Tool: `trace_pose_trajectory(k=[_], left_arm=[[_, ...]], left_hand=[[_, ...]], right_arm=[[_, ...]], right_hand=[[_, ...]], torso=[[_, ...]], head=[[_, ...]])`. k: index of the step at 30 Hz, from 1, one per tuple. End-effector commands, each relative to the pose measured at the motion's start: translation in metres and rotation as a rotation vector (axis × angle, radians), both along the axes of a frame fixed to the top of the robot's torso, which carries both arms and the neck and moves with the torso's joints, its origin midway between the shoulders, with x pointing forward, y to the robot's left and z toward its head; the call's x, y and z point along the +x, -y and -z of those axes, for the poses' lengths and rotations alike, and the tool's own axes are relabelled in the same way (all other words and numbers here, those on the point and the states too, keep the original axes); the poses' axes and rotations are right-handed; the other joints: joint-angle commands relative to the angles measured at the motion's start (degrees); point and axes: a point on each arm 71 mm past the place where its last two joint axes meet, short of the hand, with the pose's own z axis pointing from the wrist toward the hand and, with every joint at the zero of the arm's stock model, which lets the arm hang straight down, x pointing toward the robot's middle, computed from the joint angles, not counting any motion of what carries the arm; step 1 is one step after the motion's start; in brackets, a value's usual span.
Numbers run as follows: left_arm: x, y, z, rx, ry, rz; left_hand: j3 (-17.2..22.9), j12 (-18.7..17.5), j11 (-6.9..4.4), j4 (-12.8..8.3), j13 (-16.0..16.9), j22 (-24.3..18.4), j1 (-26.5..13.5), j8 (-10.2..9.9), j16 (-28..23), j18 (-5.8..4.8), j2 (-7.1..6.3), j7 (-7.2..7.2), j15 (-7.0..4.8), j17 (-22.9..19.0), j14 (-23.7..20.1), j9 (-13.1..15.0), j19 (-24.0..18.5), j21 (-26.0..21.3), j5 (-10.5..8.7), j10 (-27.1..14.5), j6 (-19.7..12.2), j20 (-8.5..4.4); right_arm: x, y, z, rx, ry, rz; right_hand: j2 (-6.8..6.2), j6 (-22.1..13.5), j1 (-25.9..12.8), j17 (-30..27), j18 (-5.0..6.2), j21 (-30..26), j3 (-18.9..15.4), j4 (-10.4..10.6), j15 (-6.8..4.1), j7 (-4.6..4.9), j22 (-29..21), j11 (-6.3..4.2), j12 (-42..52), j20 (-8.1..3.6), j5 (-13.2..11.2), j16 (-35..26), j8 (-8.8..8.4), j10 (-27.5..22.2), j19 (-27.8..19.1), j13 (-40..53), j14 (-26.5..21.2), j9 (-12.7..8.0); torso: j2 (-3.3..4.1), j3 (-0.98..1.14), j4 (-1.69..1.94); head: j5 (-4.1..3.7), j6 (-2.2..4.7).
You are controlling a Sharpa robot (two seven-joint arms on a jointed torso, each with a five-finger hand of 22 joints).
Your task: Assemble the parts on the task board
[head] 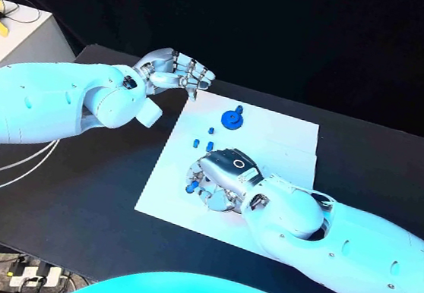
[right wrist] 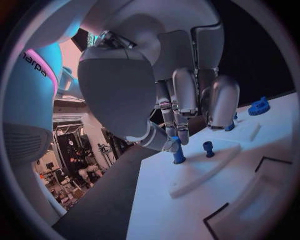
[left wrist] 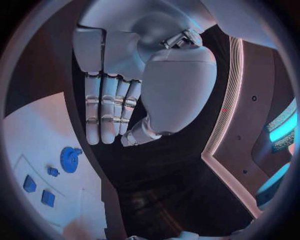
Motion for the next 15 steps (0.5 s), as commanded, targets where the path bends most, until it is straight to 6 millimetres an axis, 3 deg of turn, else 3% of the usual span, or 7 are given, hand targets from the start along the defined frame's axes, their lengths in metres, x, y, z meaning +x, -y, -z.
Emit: trace_pose_trajectory(k=[1, 5, 8, 9, 12, 15], left_arm=[[-0.0003, 0.0024, -0.0007, -0.006, 0.002, 0.017], [-0.0002, 0.0022, -0.0007, -0.006, 0.002, 0.016], [-0.0002, 0.002, -0.0007, -0.006, 0.002, 0.015], [-0.0002, 0.002, -0.0007, -0.006, 0.001, 0.016], [-0.0003, 0.0021, -0.0005, -0.006, -0.001, 0.017], [-0.0005, 0.0026, 0.0, -0.004, -0.008, 0.024]], left_hand=[[-0.32, 0.04, 0.07, -0.14, -0.06, -0.05, -0.49, 0.24, -0.34, 0.9, -0.09, 0.04, 0.23, -0.07, -0.19, -0.05, 0.04, -0.21, 0.24, -0.45, -0.5, 0.27], [-0.32, 0.04, 0.07, -0.14, -0.06, -0.05, -0.49, 0.24, -0.34, 0.9, -0.09, 0.04, 0.23, -0.07, -0.19, -0.05, 0.04, -0.21, 0.24, -0.45, -0.5, 0.27], [-0.32, 0.04, 0.07, -0.14, -0.06, -0.05, -0.49, 0.24, -0.34, 0.9, -0.09, 0.04, 0.23, -0.07, -0.19, -0.05, 0.04, -0.21, 0.24, -0.45, -0.5, 0.27], [-0.42, 0.12, 0.08, -0.1, -0.14, -0.14, -0.53, 0.31, -0.32, 0.91, -0.05, 0.04, 0.25, -0.07, -0.22, -0.04, 0.04, -0.31, 0.26, -0.57, -0.54, 0.3], [-0.62, 0.16, 0.12, 0.05, -0.21, -0.22, -0.77, 0.3, -0.29, 0.89, -0.13, 0.07, 0.3, -0.06, -0.24, -0.06, 0.02, -0.41, 0.22, -0.68, -0.68, 0.35], [-0.6, 0.18, 0.11, 0.03, -0.29, -0.3, -0.65, 0.47, -0.27, 0.92, 0.02, 0.04, 0.29, -0.06, -0.28, -0.01, 0.05, -0.5, 0.35, -0.86, -0.52, 0.36]], right_arm=[[-0.0005, -0.0011, 0.0049, -0.027, -0.006, -0.012], [-0.0006, -0.0026, 0.0059, -0.015, -0.02, -0.03], [-0.0005, -0.0032, 0.0063, -0.002, -0.029, -0.042], [-0.0004, -0.0032, 0.0063, 0.002, -0.031, -0.046], [-0.0002, -0.0028, 0.006, 0.014, -0.031, -0.051], [0.0002, -0.0015, 0.0061, 0.017, -0.032, -0.051]], right_hand=[[0.55, -0.72, -0.38, -0.64, -0.44, -0.82, 0.15, -0.31, -0.13, 0.42, 2.19, -2.11, -0.6, -0.2, -0.04, -0.48, 0.21, 2.2, -0.44, 0.94, 1.54, 0.36], [-0.84, -4.23, -3.23, -1.47, -0.13, -3.18, -1.06, 0.45, 0.88, 1.51, 1.15, -0.91, -2.86, 0.52, 1.02, -0.94, -1.29, -0.83, -1.28, 0.44, 1.3, 0.13], [-2.96, -8.24, -5.41, -2.66, 0.61, -8.11, -2.54, 1.14, 2.17, 3.06, -1.25, 0.65, -3.17, 1.6, 0.91, -1.53, -3.66, -5.08, -2.84, -0.58, 0.91, -0.67], [-3.53, -9.42, -5.8, -6.41, 1.52, -13.49, -3.31, 1.25, 2.47, 3.25, -3.95, 1.02, -3.22, 1.93, 0.92, -3.64, -4.39, -7.21, -4.59, -0.96, -0.35, -0.94], [-3.55, -11.25, -5.24, -10.51, 2.58, -19.59, -5.8, 0.95, 2.77, 3.12, -7.15, 1.23, -2.64, 2.51, 0.98, -6.19, -5.6, -11.2, -6.74, -0.95, -2.31, -1.31], [-3.1, -11.66, -4.61, -11.67, 2.86, -21.54, -7.26, 0.77, 2.78, 2.99, -8.23, 1.23, -2.15, 2.61, 1.11, -6.8, -5.91, -12.79, -7.25, -0.87, -2.87, -1.37]], torso=[[-0.05, 0.0, 0.0], [-0.06, 0.01, -0.03], [-0.05, 0.03, -0.05], [-0.07, 0.02, -0.06], [-0.06, 0.01, -0.05], [-0.03, 0.05, -0.04]], head=[[-0.02, -0.01], [0.05, -0.01], [0.07, -0.01], [0.08, -0.01], [0.07, -0.01], [0.13, -0.01]])
